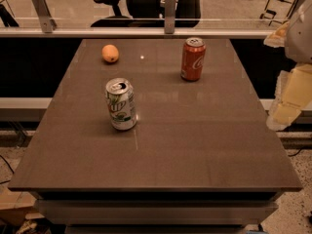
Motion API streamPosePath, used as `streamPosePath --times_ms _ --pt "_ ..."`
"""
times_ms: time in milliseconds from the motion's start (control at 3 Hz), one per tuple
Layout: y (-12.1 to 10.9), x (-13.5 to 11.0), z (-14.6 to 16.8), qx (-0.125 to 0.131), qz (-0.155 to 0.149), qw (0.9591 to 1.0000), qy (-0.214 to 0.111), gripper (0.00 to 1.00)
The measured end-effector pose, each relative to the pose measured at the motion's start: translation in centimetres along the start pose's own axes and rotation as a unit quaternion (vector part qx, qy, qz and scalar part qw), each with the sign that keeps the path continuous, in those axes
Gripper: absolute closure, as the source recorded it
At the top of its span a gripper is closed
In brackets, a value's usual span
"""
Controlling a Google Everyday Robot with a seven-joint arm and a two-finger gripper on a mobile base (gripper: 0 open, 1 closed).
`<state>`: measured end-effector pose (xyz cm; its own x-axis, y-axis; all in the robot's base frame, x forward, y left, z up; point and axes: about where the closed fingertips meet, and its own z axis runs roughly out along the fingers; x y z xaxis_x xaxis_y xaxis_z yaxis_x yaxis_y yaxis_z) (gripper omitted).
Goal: Pick coke can
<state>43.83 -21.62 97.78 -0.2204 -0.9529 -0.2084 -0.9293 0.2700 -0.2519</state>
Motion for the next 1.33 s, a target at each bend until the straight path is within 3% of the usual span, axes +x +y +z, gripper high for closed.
streamPosePath --times_ms 667,1000,1333 --pt "-1.2 -0.7 -0.6 0.024 0.004 0.9995 -0.019 0.0" --pt "-3.3 -1.0 -0.4 0.044 0.025 0.997 -0.059 0.0" --pt "-5.8 -1.3 0.4 0.061 0.049 0.9914 -0.105 0.0"
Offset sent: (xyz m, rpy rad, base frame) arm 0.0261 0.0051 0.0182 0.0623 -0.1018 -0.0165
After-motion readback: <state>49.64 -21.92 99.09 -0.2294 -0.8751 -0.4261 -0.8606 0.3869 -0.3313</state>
